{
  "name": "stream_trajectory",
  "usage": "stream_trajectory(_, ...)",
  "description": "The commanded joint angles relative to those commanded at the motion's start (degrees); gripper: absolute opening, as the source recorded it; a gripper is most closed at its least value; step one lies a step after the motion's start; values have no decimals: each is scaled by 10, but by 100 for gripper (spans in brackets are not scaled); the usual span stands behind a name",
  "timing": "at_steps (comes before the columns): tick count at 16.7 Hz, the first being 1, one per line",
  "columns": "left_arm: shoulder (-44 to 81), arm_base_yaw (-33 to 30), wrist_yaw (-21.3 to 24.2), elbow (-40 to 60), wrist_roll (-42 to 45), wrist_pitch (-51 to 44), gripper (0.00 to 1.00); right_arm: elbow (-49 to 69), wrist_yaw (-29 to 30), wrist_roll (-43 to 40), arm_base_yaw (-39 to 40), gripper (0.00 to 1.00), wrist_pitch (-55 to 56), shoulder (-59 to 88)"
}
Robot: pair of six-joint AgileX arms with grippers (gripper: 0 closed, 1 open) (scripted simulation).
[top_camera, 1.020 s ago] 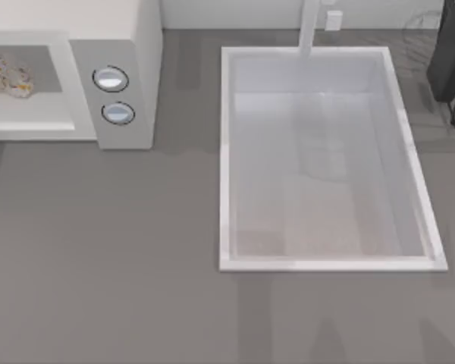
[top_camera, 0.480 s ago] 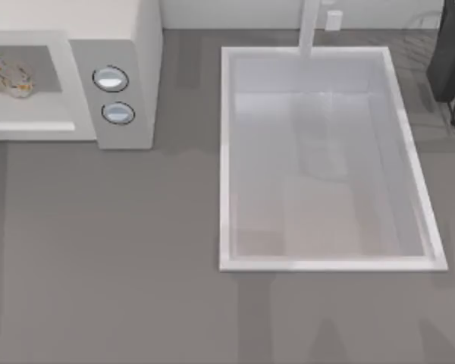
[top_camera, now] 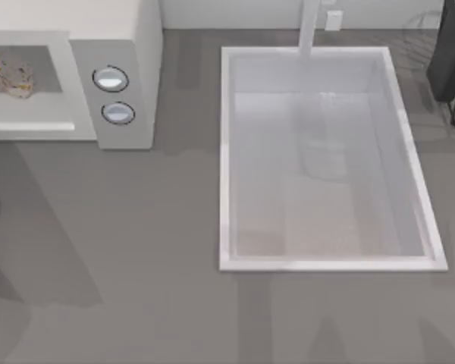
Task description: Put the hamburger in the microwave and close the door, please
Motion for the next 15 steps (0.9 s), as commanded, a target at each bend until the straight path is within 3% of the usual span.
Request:
stream_trajectory(5, -7, -6, -5, -9, -8, 5, 0, 0, 0, 0, 0, 100, 0, 0)
stream_trajectory(12, -151, -160, -89, -128, -148, 35, 0, 0, 0, 0, 0, 100, 0, 0)
stream_trajectory(15, -178, -186, -111, -152, -174, 52, 0, 0, 0, 0, 0, 100, 0, 0)
